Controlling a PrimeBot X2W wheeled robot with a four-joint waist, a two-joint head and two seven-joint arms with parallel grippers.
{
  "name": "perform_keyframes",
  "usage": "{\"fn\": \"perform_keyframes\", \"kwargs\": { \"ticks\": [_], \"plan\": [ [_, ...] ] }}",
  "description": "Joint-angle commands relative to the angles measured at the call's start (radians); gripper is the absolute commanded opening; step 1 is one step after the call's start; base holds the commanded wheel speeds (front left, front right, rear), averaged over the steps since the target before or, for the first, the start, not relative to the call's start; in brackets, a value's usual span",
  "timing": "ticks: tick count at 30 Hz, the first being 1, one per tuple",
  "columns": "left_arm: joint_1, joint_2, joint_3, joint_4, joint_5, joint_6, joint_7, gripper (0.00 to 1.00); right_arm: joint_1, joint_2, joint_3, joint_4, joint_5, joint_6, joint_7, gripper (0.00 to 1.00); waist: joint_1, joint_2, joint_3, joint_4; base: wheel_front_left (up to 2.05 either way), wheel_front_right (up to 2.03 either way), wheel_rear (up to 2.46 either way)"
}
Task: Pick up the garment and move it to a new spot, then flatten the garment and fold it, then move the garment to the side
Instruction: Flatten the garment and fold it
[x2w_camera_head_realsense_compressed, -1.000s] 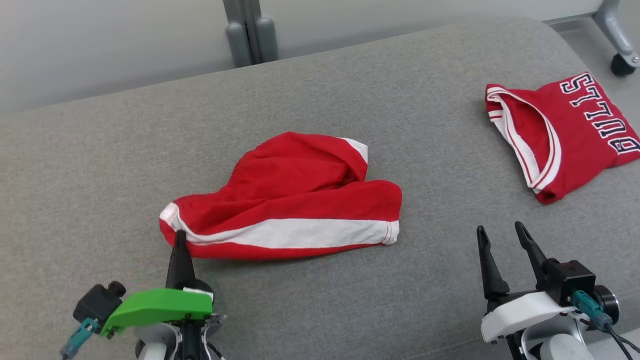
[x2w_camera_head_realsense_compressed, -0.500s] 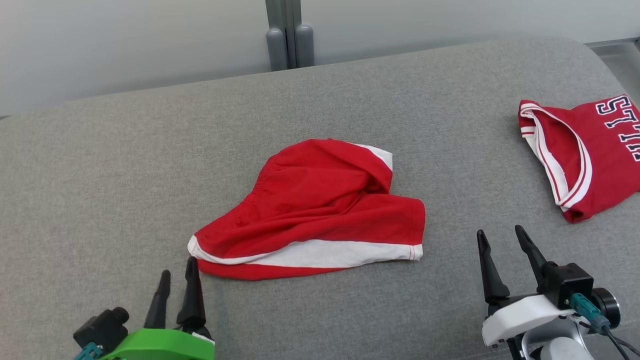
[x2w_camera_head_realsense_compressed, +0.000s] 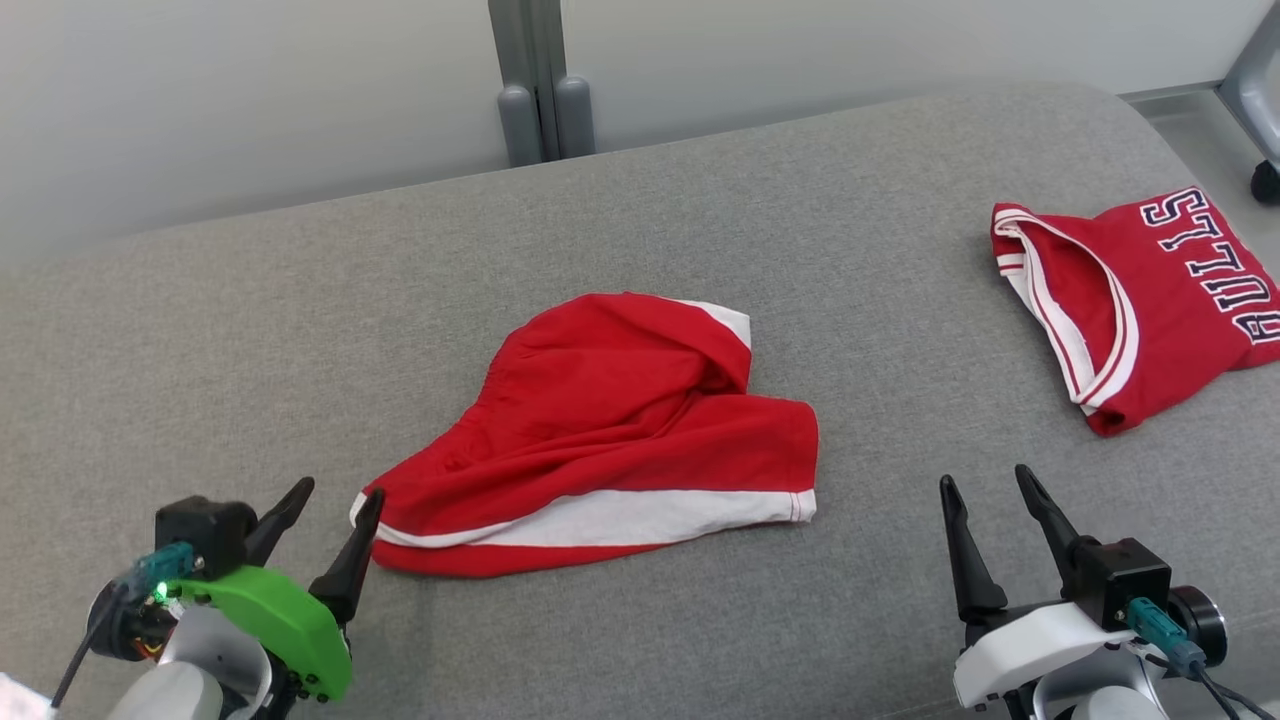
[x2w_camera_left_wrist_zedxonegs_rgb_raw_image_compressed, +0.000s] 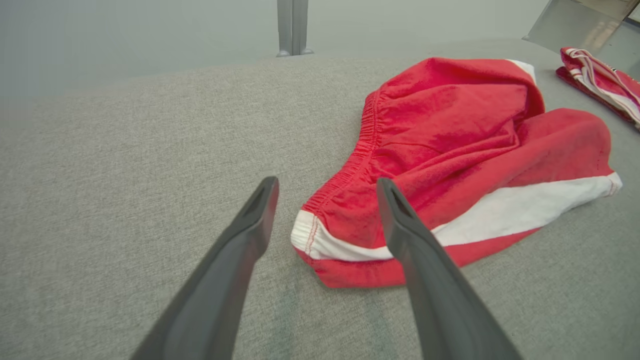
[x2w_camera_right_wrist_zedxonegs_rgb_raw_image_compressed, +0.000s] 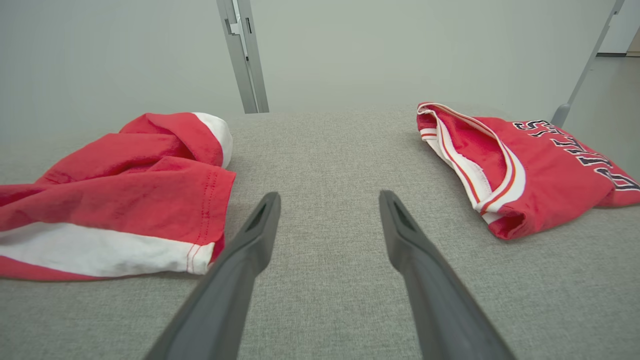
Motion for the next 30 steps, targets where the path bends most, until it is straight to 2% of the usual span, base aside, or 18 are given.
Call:
{"fn": "perform_keyframes", "kwargs": {
  "ticks": [1,9,25,26,27,29,30],
  "plan": [
    [-0.028,0.017,-0.025,0.013,-0.024,-0.002,0.010,1.00,-0.001,-0.002,0.003,-0.002,0.006,-0.002,0.000,1.00,0.0000,0.0000,0.011,-0.013,0.00,0.00,0.00],
    [-0.165,0.104,-0.198,0.140,-0.180,-0.002,0.040,1.00,-0.020,-0.002,0.013,-0.002,0.009,-0.002,0.000,1.00,0.0000,0.0000,0.050,-0.050,0.00,0.00,0.00],
    [-0.278,0.186,-0.462,0.246,-0.417,-0.002,0.007,0.98,-0.036,-0.002,0.015,-0.006,0.013,-0.002,0.000,1.00,0.0000,0.0000,0.088,-0.068,0.00,0.00,0.00],
    [-0.283,0.187,-0.474,0.248,-0.424,-0.002,0.000,0.87,-0.035,-0.002,0.013,-0.006,0.013,-0.002,0.000,1.00,0.0000,0.0000,0.088,-0.066,0.00,0.00,0.00],
    [-0.288,0.190,-0.487,0.250,-0.432,-0.002,-0.006,0.57,-0.034,-0.002,0.011,-0.007,0.013,-0.002,0.000,1.00,0.0000,0.0000,0.087,-0.064,0.00,0.00,0.00],
    [-0.292,0.191,-0.510,0.250,-0.451,-0.002,-0.017,0.37,-0.033,-0.002,0.009,-0.005,0.013,-0.002,0.000,1.00,0.0000,0.0000,0.085,-0.059,0.00,0.00,0.00],
    [-0.294,0.191,-0.520,0.251,-0.456,-0.002,-0.022,0.33,-0.034,-0.002,0.009,-0.004,0.013,-0.002,0.000,1.00,0.0000,0.0000,0.084,-0.057,0.00,0.00,0.00]
  ]
}}
